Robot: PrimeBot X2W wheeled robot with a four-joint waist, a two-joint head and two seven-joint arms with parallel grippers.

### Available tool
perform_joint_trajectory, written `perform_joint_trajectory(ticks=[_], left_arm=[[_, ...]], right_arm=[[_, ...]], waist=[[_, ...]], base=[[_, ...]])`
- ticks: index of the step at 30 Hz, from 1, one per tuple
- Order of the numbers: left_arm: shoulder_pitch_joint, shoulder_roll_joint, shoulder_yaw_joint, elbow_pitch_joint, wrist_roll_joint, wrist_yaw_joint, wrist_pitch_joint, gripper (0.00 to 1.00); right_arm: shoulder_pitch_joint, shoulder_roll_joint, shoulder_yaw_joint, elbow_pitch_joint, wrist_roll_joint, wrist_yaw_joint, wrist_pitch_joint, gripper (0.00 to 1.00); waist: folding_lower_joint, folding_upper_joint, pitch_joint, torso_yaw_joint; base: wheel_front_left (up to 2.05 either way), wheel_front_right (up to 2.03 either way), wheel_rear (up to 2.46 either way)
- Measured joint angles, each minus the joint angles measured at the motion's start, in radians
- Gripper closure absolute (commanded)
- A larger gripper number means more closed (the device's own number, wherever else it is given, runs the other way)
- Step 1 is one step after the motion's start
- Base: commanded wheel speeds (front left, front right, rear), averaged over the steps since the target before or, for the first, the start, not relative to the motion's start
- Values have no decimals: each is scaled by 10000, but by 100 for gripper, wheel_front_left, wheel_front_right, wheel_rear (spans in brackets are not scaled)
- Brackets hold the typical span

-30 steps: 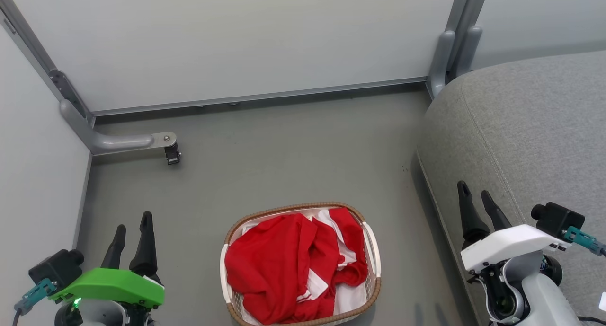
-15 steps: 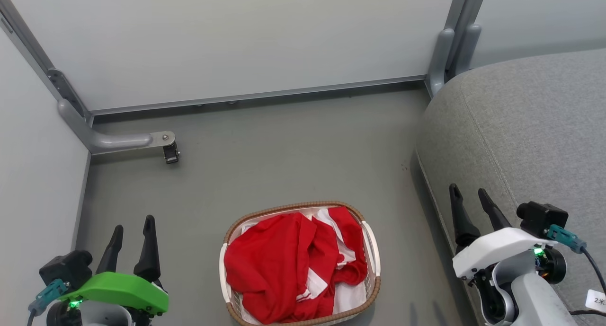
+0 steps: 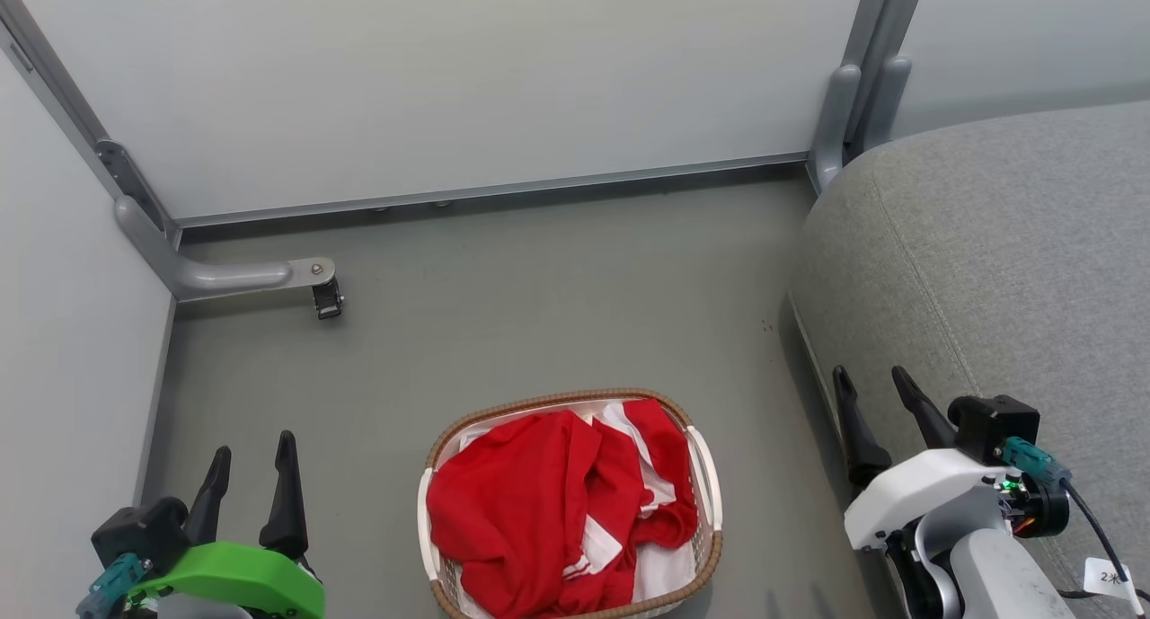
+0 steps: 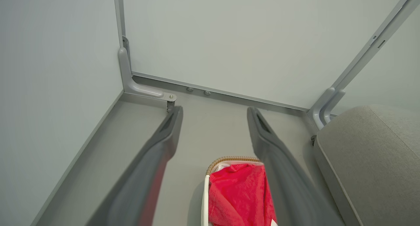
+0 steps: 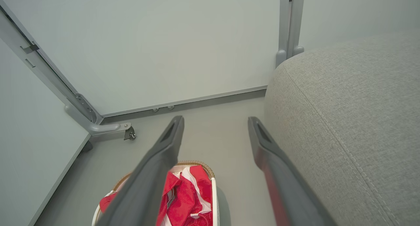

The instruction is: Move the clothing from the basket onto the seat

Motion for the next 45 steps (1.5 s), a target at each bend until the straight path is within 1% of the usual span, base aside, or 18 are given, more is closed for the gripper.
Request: perform_joint_trajectory(ticks=[15, 30, 39, 45], left_arm=[[283, -132, 236, 44, 1112, -2, -320, 0], [442, -128, 155, 163, 2146, -8, -629, 0], [351, 25, -213, 75, 2472, -12, -782, 0], [-206, 244, -650, 38, 2638, -21, -890, 0]], right_arm=[[72, -6, -56, 270, -1212, 0, -324, 0], [151, -12, -42, 514, -2305, 0, -625, 0], [-174, -15, 59, 384, -2907, 2, -780, 0], [-664, -21, 167, 84, -3241, 2, -878, 0]], waist=[[0, 0, -8, 44], [0, 0, 165, 3], [0, 1, 717, -33], [0, 1, 1448, -128]], base=[[0, 0, 0], [0, 0, 0], [0, 0, 0], [0, 0, 0]])
